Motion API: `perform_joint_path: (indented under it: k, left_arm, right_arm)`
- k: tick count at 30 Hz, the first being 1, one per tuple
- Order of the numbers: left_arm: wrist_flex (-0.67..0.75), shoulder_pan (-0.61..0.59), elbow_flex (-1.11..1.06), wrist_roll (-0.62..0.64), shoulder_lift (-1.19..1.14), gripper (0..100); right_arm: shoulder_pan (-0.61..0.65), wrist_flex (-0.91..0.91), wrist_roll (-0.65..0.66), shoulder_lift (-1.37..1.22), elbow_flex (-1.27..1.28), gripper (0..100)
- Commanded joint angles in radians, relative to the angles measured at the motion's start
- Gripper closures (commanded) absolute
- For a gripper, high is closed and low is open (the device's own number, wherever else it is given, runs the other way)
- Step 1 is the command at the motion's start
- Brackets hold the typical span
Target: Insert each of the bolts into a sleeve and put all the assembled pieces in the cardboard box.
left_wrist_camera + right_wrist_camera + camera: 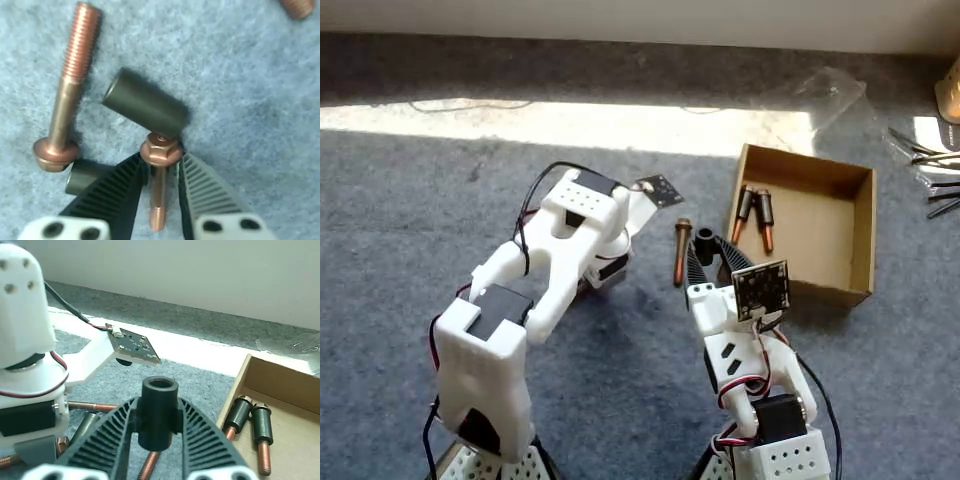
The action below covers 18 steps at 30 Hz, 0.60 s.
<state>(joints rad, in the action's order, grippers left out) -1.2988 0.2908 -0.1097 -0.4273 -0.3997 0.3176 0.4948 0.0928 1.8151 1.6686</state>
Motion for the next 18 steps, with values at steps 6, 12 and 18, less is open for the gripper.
perform_joint_path:
  k: [6, 12, 18]
  left_arm:
    - [0.106, 0.018, -0.035, -0.002, 0.013, 90]
    - [0.155, 0.019, -0.067, 0.0, 0.018, 91]
    - [0.152, 0.019, -0.064, 0.0, 0.018, 98]
  right_arm:
    - [-0.012, -0.03, -0.002, 0.016, 0.125, 96.5]
    - [-0.01, -0.03, -0.002, 0.016, 0.125, 96.5]
    - [-0.01, -0.031, -0.002, 0.016, 0.125, 96.5]
